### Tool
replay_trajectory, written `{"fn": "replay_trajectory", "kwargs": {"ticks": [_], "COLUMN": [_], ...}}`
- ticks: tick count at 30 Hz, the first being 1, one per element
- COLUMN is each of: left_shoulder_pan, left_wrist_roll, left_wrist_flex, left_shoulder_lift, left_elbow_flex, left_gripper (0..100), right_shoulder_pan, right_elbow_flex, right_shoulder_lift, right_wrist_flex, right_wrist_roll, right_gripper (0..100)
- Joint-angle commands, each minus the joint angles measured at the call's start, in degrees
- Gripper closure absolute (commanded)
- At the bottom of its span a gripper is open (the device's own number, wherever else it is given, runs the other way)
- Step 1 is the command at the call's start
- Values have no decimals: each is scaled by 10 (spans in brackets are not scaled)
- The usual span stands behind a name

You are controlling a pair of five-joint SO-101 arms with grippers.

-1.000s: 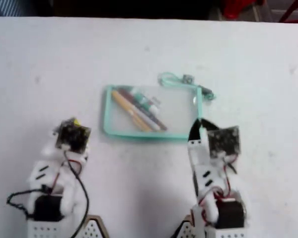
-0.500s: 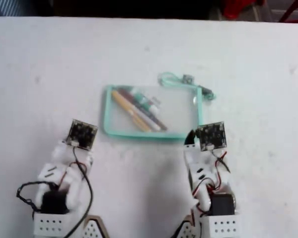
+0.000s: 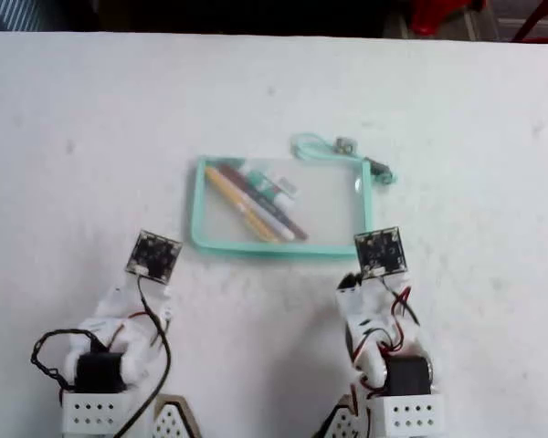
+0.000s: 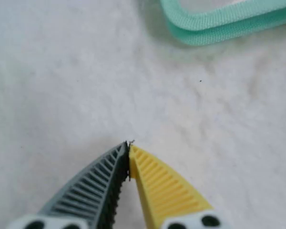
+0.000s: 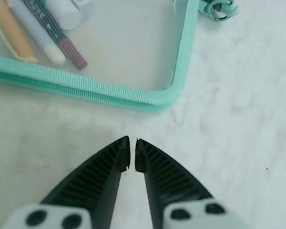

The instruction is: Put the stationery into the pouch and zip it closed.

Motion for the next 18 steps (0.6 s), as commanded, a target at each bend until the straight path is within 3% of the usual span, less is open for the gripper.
{"fn": "replay_trajectory", "kwargs": {"ticks": [1,4,18], "left_shoulder_pan": [-3,-3,-4], "left_wrist_roll": [-3,-3,-2], "left_wrist_flex": [5,5,5], "left_shoulder_lift": [-3,-3,-3], "left_elbow_flex": [-2,-2,-2], "left_gripper": [976,976,976], "right_shoulder_pan": [3,3,3], "right_elbow_flex": [5,5,5], "right_shoulder_lift": [0,-3,0], "right_wrist_flex": [51,103,98], "right_wrist_roll": [4,1,1], "right_gripper": [978,981,981]}}
